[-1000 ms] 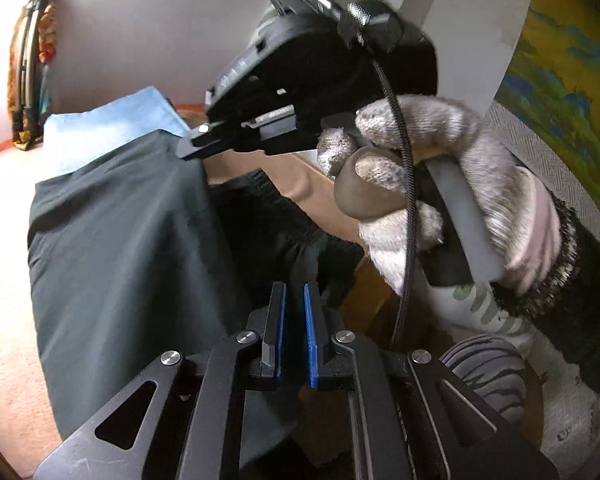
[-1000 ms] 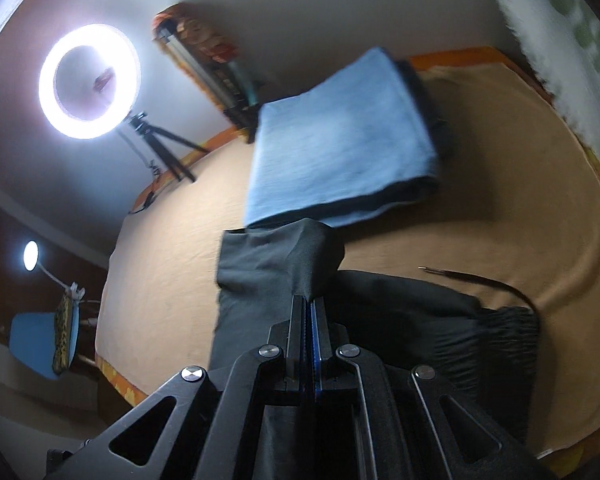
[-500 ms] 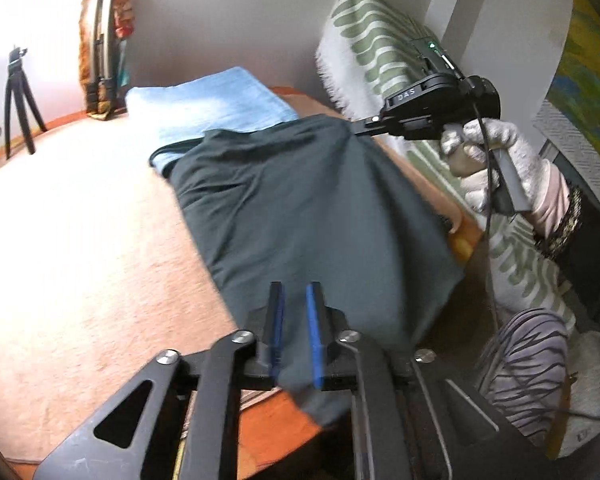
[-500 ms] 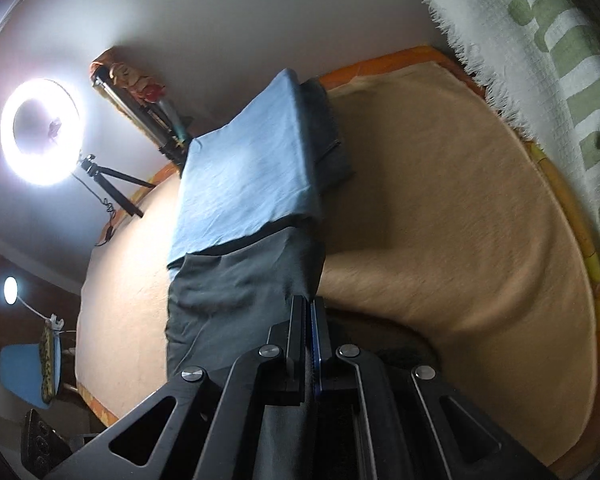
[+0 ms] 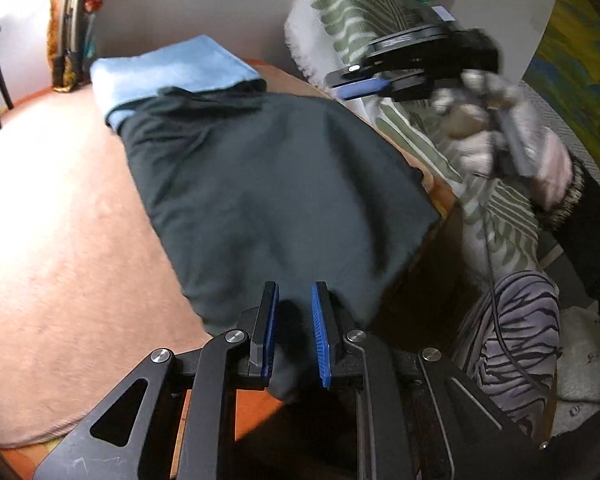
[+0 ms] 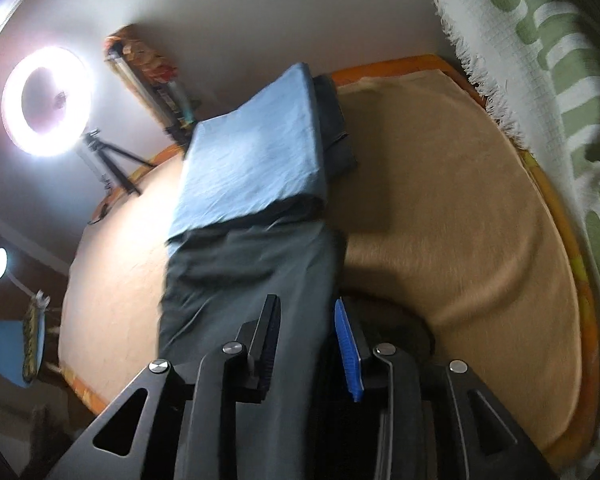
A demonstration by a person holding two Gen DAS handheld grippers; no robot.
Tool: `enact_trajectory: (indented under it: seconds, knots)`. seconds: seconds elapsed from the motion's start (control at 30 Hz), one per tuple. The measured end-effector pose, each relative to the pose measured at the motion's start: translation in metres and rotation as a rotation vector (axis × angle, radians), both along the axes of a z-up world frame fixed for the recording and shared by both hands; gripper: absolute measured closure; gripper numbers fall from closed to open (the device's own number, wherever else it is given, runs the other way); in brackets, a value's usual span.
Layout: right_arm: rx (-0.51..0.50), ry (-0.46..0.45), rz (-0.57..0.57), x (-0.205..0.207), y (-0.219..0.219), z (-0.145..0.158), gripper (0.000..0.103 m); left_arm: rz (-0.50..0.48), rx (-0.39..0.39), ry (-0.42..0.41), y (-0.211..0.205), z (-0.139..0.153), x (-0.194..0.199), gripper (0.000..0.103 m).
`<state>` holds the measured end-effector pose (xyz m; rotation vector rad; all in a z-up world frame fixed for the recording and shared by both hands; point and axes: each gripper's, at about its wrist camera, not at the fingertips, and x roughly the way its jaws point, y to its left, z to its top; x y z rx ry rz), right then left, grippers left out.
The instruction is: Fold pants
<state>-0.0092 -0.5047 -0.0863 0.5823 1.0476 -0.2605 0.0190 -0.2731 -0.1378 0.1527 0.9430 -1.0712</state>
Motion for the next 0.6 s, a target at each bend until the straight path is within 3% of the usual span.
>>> enact_trajectory:
  seconds: [0.13,0.33,0.47,0.6]
  knots:
    - [0.016,0.007,-0.009,-0.044,0.023,0.014,0.065,-0.022,-0.006,0.001,-0.006,-0.003,-0.006,0.088]
    - [0.059,0.074,-0.018,-0.094,0.054,0.001,0.062,-0.032,-0.009,-0.005,-0.008,-0.004,-0.006,0.088]
    - [0.045,0.121,-0.029,-0.105,0.06,-0.014,0.058,-0.036,-0.007,-0.012,-0.009,-0.007,-0.006,0.088]
    - [0.102,0.151,-0.036,-0.108,0.058,-0.03,0.058,-0.043,-0.002,-0.029,-0.012,-0.008,-0.009,0.088]
